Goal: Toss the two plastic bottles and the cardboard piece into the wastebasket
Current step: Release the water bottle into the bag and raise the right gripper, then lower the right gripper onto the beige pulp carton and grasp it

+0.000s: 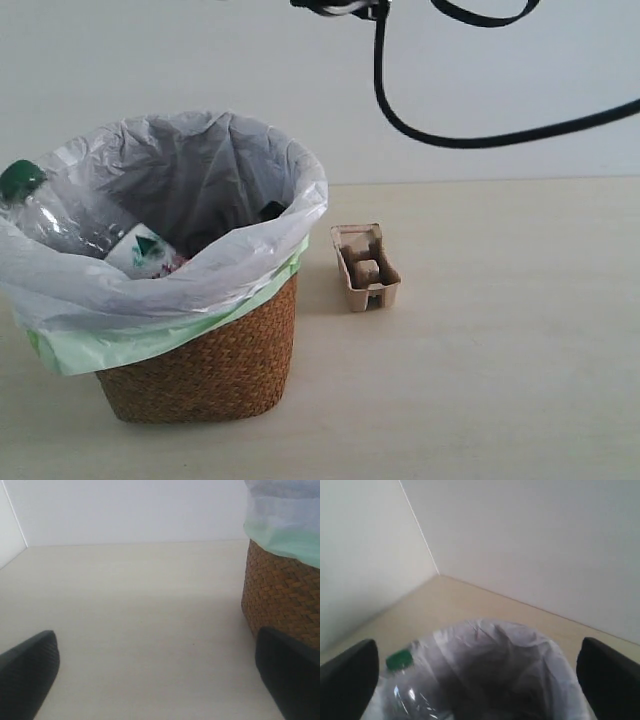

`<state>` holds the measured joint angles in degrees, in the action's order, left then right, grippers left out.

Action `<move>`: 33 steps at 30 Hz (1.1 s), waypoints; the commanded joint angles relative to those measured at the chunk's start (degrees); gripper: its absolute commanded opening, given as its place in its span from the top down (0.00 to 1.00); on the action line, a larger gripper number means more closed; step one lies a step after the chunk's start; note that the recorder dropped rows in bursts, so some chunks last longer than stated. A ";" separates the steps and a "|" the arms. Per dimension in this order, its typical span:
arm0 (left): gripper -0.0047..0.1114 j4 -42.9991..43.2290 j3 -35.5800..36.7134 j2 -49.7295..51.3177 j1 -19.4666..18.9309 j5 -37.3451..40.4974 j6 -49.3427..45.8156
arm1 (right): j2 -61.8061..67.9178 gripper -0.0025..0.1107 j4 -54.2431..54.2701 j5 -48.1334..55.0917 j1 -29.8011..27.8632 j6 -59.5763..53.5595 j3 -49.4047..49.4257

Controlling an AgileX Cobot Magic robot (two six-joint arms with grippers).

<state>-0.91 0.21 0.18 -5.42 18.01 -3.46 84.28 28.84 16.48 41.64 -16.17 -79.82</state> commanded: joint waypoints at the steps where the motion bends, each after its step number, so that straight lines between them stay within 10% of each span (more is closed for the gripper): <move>1: 0.03 -0.12 -0.21 -0.18 0.29 -0.42 0.50 | 0.03 0.12 -18.80 8.79 -1.87 3.15 -0.24; 13: 0.03 -0.12 -0.21 -0.18 0.29 -0.42 0.50 | 2.92 0.12 -25.64 16.81 -17.75 21.58 -0.14; 33: 0.03 -0.12 -0.21 -0.18 0.29 -0.42 0.50 | 23.87 0.12 -21.23 8.14 -17.63 25.07 -0.33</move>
<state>-0.91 0.21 0.18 -5.42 18.01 -3.46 106.21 6.76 28.28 24.13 8.84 -79.82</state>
